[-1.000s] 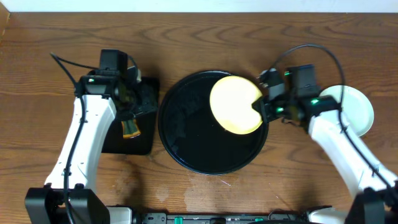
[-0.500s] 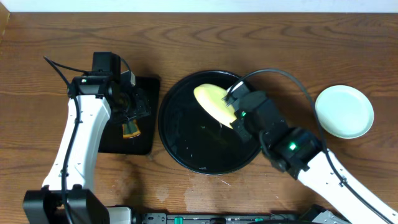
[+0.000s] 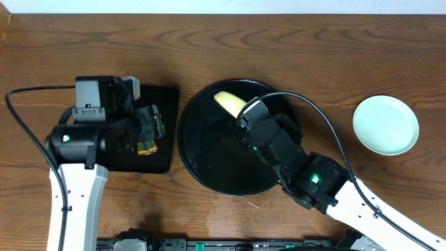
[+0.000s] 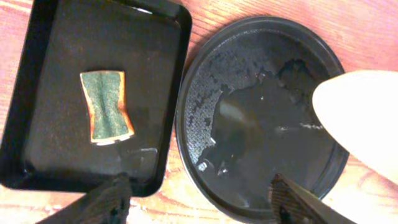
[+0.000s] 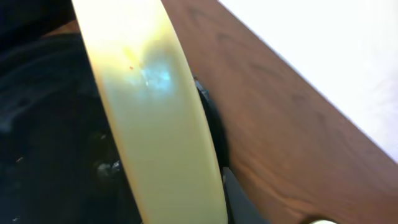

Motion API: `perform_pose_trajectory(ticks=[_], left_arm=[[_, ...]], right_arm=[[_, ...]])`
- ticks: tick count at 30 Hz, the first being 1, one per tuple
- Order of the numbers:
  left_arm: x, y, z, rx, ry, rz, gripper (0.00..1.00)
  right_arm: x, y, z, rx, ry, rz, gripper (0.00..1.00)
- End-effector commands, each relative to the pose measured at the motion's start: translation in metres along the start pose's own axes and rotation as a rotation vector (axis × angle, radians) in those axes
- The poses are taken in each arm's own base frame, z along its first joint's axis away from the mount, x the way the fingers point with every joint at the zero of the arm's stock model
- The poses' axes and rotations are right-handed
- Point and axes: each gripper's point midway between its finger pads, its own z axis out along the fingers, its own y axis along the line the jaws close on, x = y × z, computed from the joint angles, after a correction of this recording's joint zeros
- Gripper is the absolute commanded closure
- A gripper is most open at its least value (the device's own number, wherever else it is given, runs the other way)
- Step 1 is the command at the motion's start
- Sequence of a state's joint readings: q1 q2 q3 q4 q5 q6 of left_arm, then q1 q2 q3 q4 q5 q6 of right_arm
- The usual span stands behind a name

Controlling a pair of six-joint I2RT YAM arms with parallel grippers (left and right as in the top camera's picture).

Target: Clean dirty plates on tray and stack at the side

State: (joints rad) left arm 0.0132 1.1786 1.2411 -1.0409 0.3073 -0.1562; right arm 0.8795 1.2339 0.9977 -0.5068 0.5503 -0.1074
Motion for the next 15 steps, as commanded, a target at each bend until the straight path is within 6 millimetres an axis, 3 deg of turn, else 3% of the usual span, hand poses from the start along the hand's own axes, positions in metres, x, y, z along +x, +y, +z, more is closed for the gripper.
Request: perform_pose_trajectory(ticks=[1,6,15], left_arm=[[-0.0008,0.0024,-0.0036,-0.015,-0.006,0.008,0.25],[-0.0005,0.0025,-0.0032,-0.015,-0.003,0.007,0.18],[-0.0005,0.0025,-0.0032,-0.015,-0.003,0.007,0.15]], right_arm=[[-0.0040,-0.0118,-0.0055,0.067,-0.017,0.002,0.99],[-0.0042,-0.0112,-0.0055,0.063,-0.017,0.003,0.99],[-0.0055,-0.0031,-0.0030,0.022,-0.022,0.005,0.99]])
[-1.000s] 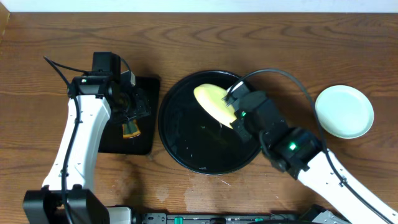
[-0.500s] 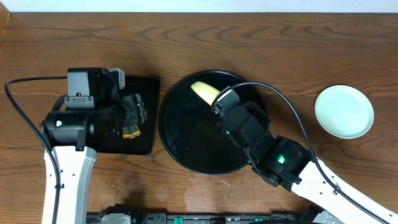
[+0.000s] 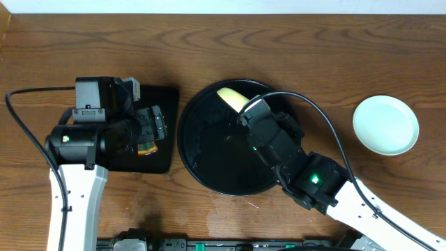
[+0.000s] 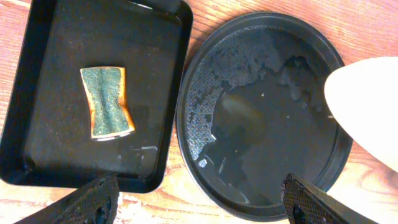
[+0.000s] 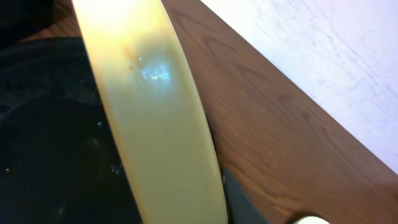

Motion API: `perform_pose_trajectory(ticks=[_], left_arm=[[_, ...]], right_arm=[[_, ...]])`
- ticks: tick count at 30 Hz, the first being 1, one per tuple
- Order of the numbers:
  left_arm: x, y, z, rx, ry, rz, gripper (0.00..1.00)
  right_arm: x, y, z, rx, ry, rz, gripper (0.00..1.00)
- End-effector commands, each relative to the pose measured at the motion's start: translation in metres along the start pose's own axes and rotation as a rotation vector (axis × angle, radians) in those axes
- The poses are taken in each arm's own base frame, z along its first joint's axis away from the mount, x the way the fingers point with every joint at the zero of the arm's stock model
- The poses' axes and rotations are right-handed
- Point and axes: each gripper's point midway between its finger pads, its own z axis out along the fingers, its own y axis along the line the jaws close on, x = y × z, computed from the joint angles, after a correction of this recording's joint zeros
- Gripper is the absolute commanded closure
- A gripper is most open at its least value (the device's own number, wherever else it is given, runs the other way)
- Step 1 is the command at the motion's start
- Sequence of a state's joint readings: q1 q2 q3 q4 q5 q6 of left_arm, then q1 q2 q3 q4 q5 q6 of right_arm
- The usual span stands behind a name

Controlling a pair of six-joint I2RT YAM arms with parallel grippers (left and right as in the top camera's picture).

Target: Clean dirty plates on tray and stack at the side

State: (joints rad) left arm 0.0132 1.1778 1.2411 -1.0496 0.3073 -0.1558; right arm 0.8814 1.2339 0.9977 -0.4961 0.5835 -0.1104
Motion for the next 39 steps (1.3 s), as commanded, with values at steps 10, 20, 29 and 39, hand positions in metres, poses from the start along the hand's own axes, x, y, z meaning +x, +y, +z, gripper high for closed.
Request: perform_pose_trajectory(ticks=[10,20,29,39], left_arm=[[-0.002,0.002,-0.003,-0.014,-0.010,0.009,0.15],[-0.003,0.002,-0.003,-0.013,-0.011,0.009,0.14],[-0.003,0.002,-0.003,-0.013,-0.011,0.009,0.14],[-0.003,0.002,-0.003,-0.013,-0.011,0.009,0.14]], right_arm=[[-0.002,-0.001,-0.001,-0.007,-0.009,0.010,0.99],[0.000,-0.004,0.003,-0.001,0.001,0.018,0.99],[0.013,-0.014,0.011,-0.017,0.053,0.053,0.99],[0.044,-0.024,0.029,-0.136,0.180,0.409,0.99]])
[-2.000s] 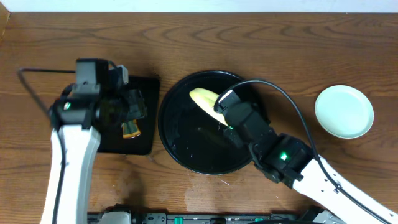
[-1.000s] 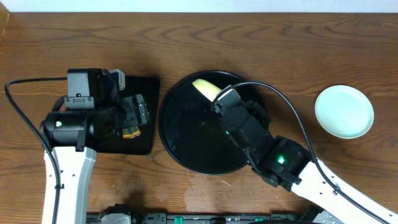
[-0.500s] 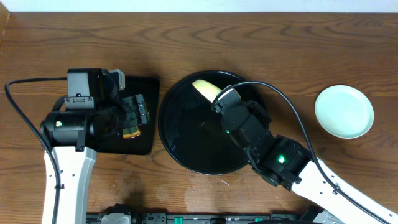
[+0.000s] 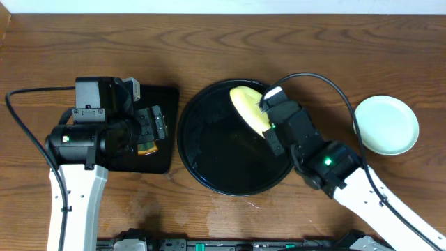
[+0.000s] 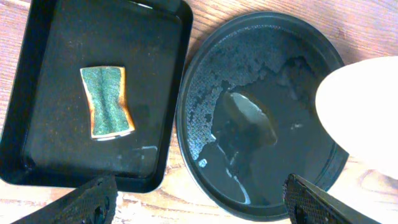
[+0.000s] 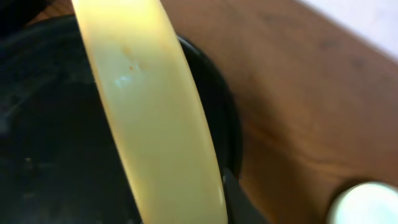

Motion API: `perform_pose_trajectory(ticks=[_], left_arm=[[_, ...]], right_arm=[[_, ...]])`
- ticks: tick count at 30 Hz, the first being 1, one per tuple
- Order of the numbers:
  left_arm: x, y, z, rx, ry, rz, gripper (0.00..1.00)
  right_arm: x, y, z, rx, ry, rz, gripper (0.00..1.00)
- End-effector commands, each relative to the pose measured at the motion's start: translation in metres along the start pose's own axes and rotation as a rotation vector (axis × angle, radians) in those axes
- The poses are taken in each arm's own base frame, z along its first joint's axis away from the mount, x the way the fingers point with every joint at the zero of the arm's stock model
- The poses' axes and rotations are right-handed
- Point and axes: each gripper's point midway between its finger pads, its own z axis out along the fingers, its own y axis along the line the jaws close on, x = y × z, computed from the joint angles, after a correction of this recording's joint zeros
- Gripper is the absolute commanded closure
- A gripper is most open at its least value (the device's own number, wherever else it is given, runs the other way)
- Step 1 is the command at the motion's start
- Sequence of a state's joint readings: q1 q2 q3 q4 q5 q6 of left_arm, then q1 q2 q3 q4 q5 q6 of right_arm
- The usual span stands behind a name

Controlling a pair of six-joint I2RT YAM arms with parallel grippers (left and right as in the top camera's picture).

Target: Clean dirty plates on tray and stack at the side

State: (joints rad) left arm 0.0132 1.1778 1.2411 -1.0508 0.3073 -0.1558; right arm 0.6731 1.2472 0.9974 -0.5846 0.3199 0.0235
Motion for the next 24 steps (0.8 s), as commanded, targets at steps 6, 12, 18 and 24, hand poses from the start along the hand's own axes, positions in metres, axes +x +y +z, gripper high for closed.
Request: perform_pose_trajectory(ticks=[6,12,18,24], left_arm=[[-0.003,0.002,-0.003,-0.013,-0.012,0.009,0.14],[-0.003,0.002,-0.003,-0.013,-0.012,0.009,0.14],[-0.003,0.002,-0.003,-0.013,-0.012,0.009,0.14],[-0.003,0.002,-0.003,-0.014,-0.012,0.009,0.14]], right_arm=[[0.018,-0.067,0.016,-0.105,0.077,0.650,0.99],[0.048,-0.169,0.007,-0.093,0.023,1.087,0.99],[0.117,-0.256,-0.009,0.111,0.009,1.340,0.99],[0.180,-0.285,-0.004,0.203,0.101,1.521,0.99]])
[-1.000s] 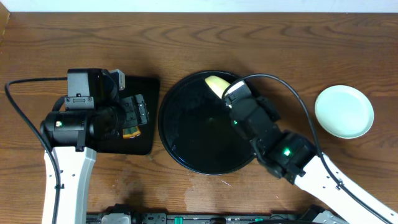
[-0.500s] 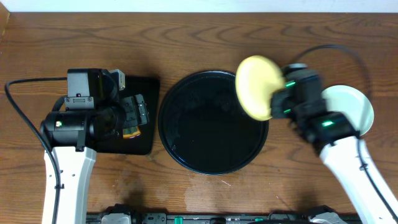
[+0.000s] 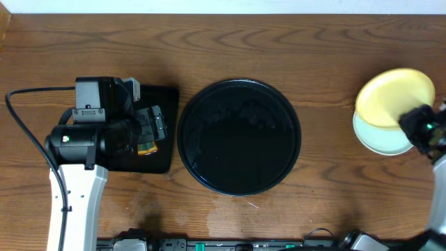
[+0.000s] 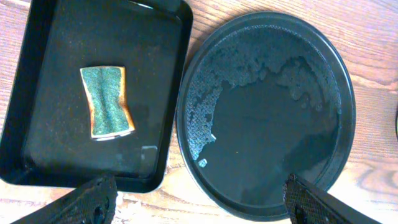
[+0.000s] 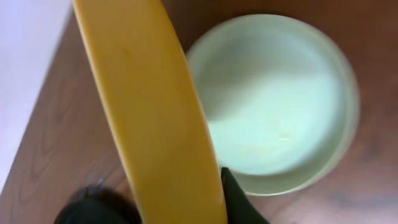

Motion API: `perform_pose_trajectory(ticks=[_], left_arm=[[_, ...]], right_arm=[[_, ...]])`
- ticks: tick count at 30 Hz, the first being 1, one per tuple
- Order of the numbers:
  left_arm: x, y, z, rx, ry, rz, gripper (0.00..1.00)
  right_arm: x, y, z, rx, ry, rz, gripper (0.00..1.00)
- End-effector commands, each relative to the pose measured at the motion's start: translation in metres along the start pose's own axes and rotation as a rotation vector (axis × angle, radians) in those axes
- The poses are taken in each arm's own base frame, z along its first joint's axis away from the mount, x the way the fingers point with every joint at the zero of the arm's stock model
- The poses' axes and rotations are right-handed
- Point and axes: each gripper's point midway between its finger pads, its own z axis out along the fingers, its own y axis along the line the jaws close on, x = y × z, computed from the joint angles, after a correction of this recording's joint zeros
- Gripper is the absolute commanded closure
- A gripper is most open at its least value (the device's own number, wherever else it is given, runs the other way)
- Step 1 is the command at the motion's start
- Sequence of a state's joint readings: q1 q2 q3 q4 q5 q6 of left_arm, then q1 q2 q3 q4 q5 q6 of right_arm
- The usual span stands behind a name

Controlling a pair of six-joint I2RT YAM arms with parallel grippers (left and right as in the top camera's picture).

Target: Clean dirty plates on tray and stack at the side

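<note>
A yellow plate [image 3: 391,97] hangs tilted above the pale green plate [image 3: 382,137] at the table's right side, with my right gripper [image 3: 418,125] shut on its edge. In the right wrist view the yellow plate [image 5: 149,118] crosses the frame and the green plate [image 5: 280,93] lies beneath it. The round black tray [image 3: 239,136] in the middle holds only water. My left gripper [image 4: 196,202] stays open above the gap between the round tray [image 4: 267,112] and the square tray [image 4: 93,93]. A green sponge [image 4: 107,104] lies in the square tray.
The square black tray [image 3: 157,129] sits left of the round one, partly under my left arm. Bare wooden table lies between the round tray and the green plate. The table's back edge meets a white wall.
My right gripper has gone from over the round tray's right part to the table's right side, carrying the yellow plate, which now hangs over the green plate. The left arm has not moved.
The right gripper held the yellow plate on edge over the back of the wet round tray at the first two moments. Then the plate was lifted over the tray's right part. Now it is above the green plate, and the round tray holds no plate.
</note>
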State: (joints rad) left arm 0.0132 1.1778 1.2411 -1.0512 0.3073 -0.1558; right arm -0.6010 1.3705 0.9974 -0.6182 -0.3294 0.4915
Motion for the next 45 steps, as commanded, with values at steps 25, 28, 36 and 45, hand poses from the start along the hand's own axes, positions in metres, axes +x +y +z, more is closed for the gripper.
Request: perform_pose_trajectory(ticks=[25,28,36,45], left_arm=[[-0.003,0.002,-0.003,-0.013,-0.012,0.009,0.14],[-0.003,0.002,-0.003,-0.013,-0.012,0.009,0.14],[-0.003,0.002,-0.003,-0.013,-0.012,0.009,0.14],[-0.003,0.002,-0.003,-0.013,-0.012,0.009,0.14]], right_arm=[[0.053,0.096,-0.053,-0.372,0.064,-0.357,0.23],[0.100,0.137,-0.074,-0.514,0.100,-0.637,0.29],[0.218,0.191,-0.121,-0.767,0.267,-0.961,0.01],[0.264,0.178,-0.127,-0.763,0.356,-1.149,0.01]])
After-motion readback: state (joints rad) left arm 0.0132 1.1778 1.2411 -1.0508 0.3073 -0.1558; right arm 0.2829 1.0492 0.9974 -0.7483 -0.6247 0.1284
